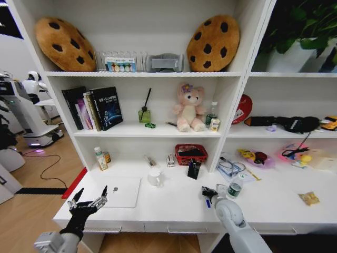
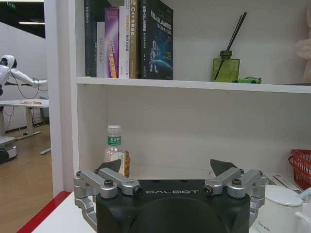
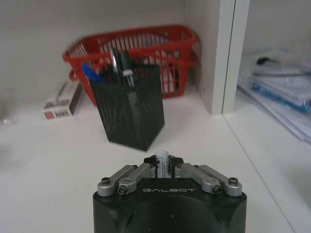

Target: Organize the objects on the table.

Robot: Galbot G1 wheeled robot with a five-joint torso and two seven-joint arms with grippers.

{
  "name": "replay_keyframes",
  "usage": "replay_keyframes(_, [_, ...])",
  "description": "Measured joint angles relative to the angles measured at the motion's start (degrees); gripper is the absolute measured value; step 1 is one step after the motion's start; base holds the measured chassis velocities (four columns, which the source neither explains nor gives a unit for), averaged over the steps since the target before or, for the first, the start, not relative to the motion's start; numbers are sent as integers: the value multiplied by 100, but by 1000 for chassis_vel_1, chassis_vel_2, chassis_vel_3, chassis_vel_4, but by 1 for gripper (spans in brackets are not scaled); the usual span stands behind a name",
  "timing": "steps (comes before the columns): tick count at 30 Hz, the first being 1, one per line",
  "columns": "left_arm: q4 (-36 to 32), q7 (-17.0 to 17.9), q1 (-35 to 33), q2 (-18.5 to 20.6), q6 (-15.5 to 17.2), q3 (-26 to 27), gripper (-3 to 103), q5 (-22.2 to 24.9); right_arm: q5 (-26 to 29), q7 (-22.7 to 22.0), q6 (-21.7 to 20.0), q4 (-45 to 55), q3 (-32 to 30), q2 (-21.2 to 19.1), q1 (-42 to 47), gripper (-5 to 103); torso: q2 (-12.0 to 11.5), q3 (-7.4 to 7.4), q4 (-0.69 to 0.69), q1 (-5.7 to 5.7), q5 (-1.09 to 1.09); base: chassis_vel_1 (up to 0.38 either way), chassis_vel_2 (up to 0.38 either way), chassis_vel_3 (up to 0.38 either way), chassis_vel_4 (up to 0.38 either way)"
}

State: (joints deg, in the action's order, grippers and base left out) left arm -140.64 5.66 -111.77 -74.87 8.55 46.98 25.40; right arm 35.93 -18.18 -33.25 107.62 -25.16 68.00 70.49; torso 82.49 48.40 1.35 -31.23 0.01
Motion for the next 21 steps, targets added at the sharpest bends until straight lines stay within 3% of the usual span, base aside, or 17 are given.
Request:
replay_keyframes(2, [0, 0, 0, 0, 0, 0, 100, 0, -393, 346, 498, 115, -27, 19, -144, 12, 0, 0, 0, 0, 0, 0, 0, 0, 0])
replay_keyframes(5, [0, 0, 0, 0, 0, 0, 100, 0, -725, 605, 829, 81, -19, 57, -413, 12, 0, 0, 2, 1, -3, 0, 0, 0, 0])
replay_keyframes(7, [0, -1, 0, 0, 0, 0, 100, 0, -1409, 846, 1434, -313, 79, 195, -924, 12, 0, -1, -1, 0, -2, 0, 0, 0, 0])
replay_keyframes(9, [0, -1, 0, 0, 0, 0, 100, 0, -1588, 888, 1587, -464, 115, 235, -1063, 12, 0, -1, -1, 0, 0, 0, 0, 0, 0])
replay_keyframes(12, [0, -1, 0, 0, 0, 0, 100, 0, -2202, 1107, 2504, -1638, 428, 469, -1902, 12, -1, 0, -3, -1, -1, 0, 0, 0, 0])
replay_keyframes(21, [0, 0, 0, 0, 0, 0, 100, 0, -2527, 1377, 3042, -2725, 590, 742, -2486, 12, -1, -1, 0, -1, -2, 0, 0, 0, 0])
